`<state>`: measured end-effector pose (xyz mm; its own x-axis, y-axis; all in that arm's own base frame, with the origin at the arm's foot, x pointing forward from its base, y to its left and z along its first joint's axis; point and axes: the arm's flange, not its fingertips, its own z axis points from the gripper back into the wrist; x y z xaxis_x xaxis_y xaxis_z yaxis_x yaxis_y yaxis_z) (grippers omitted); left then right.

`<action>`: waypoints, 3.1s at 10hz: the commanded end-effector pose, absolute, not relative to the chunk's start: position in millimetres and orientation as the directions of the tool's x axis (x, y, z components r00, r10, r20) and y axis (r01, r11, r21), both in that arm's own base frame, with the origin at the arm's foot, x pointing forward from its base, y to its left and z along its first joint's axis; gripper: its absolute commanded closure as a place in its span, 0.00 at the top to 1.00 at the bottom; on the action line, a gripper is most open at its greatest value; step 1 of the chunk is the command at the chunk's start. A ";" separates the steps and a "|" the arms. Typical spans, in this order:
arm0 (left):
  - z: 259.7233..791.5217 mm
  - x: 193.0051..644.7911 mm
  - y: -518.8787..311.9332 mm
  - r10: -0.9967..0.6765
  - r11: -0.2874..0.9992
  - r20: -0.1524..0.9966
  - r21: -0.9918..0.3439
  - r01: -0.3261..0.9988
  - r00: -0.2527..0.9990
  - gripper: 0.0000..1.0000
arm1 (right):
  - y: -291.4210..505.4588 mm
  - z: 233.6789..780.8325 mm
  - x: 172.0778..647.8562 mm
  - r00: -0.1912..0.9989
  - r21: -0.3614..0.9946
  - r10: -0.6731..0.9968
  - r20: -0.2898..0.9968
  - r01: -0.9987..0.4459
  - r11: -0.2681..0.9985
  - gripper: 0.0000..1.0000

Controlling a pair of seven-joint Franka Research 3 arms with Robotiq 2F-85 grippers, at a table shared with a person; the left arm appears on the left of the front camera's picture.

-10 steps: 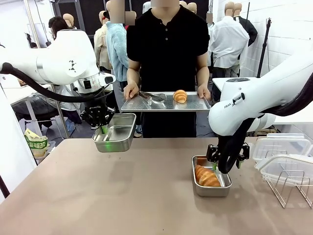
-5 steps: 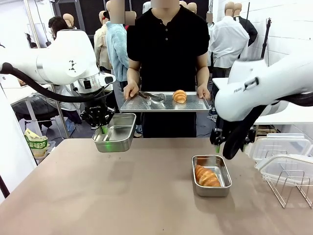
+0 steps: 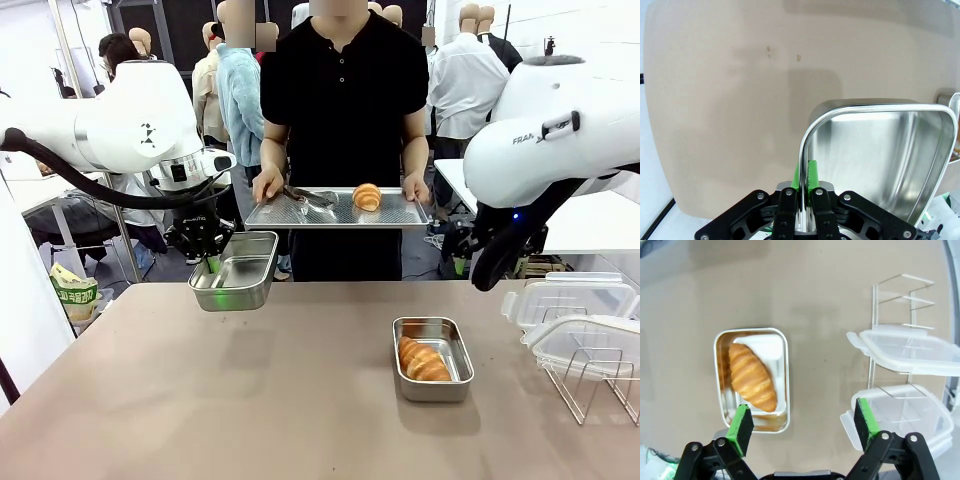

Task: Place the bread in airtight containers.
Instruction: Once an object is inside an Airtight Container , place the container in the center of the table.

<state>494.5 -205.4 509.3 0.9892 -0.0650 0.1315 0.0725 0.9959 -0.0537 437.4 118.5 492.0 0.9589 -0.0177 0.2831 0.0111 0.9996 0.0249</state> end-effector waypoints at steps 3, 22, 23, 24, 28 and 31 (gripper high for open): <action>512.7 494.3 -204.1 -0.062 0.996 0.137 -0.056 0.070 0.989 0.00 | 111.5 496.8 430.7 0.946 0.095 -0.023 0.322 -0.008 0.995 1.00; 512.7 494.3 -204.1 -0.062 0.996 0.137 -0.056 0.070 0.989 0.00 | 115.6 508.6 431.6 0.948 0.039 -0.026 0.316 0.015 0.999 1.00; 512.7 494.3 -204.1 -0.062 0.996 0.137 -0.056 0.070 0.989 0.00 | 115.6 508.6 431.6 0.948 0.039 -0.026 0.316 0.015 0.999 1.00; 512.7 494.3 -204.1 -0.062 0.996 0.137 -0.056 0.070 0.989 0.00 | 115.6 508.6 431.6 0.948 0.039 -0.026 0.316 0.015 0.999 1.00; 512.7 494.3 -204.1 -0.062 0.996 0.137 -0.056 0.070 0.989 0.00 | 115.6 508.6 431.6 0.948 0.039 -0.026 0.316 0.015 0.999 1.00; 512.7 494.3 -204.1 -0.062 0.996 0.137 -0.056 0.070 0.989 0.00 | 115.6 508.6 431.6 0.948 0.039 -0.026 0.316 0.015 0.999 1.00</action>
